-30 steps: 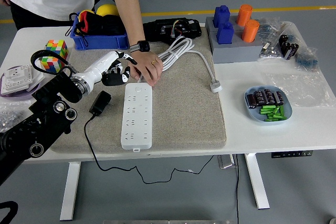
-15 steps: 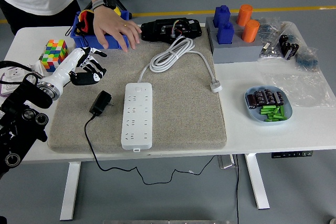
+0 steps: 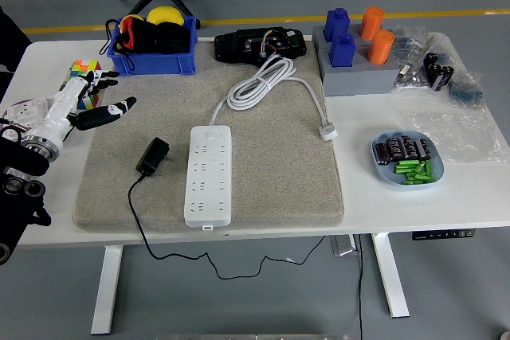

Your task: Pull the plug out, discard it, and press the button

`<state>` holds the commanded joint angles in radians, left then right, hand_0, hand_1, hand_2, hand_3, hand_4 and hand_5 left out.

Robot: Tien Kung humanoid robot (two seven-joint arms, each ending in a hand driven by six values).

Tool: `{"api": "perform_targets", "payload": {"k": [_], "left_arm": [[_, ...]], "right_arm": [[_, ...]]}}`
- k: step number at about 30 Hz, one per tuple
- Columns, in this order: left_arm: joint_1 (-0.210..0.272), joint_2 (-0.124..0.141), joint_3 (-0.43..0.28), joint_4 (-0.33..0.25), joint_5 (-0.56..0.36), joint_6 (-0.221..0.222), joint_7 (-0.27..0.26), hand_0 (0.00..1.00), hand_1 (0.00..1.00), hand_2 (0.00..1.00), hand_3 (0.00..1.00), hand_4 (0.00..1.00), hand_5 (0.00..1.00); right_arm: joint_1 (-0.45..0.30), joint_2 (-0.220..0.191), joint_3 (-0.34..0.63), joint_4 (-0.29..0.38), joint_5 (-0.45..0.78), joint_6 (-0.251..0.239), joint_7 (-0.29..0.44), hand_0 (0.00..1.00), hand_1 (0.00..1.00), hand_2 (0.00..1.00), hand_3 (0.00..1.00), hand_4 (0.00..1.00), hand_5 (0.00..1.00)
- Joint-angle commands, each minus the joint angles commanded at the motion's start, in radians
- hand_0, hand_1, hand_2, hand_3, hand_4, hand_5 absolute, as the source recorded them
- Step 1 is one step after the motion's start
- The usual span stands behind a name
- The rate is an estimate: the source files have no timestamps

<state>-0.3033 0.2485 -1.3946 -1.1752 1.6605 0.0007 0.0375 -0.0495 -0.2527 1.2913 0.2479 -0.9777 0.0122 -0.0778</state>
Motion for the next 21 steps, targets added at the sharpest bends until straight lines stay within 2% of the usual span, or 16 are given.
{"api": "perform_targets", "payload": {"k": [7, 21], "left_arm": [[0.018, -0.008, -0.027, 0.006, 0.004, -0.001, 0.000, 0.850, 0.815, 0.760, 0.810, 0.813, 0.339], [0.042, -0.004, -0.081, 0.000, 0.016, -0.003, 0.003, 0.836, 0.799, 0.752, 0.805, 0.804, 0.321]], "right_arm": [[-0.001, 0.002, -0.001, -0.001, 0.001, 0.000, 0.000, 0.725, 0.678, 0.658, 0.645, 0.743, 0.605], [0.001, 0.001, -0.002, -0.001, 0.001, 0.000, 0.000, 0.725, 0.678, 0.658, 0.644, 0.744, 0.606]]}}
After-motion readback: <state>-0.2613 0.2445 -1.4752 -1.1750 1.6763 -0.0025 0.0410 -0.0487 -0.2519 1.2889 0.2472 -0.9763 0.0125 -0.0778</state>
